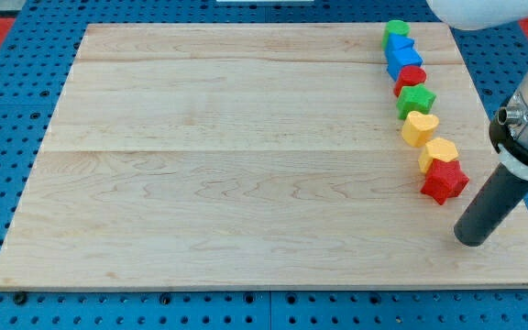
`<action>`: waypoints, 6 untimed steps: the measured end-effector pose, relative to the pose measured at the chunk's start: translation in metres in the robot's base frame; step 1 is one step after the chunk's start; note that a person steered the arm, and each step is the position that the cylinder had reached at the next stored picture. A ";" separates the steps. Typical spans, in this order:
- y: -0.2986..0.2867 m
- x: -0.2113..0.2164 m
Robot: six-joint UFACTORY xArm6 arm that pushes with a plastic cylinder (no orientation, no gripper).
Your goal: Point your arm at the bottom right side of the board
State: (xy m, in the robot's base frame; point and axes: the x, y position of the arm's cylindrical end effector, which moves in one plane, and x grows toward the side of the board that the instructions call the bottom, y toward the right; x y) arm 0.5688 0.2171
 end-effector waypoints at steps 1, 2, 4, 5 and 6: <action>0.001 0.000; 0.002 0.000; 0.001 0.000; 0.001 0.000; 0.033 0.009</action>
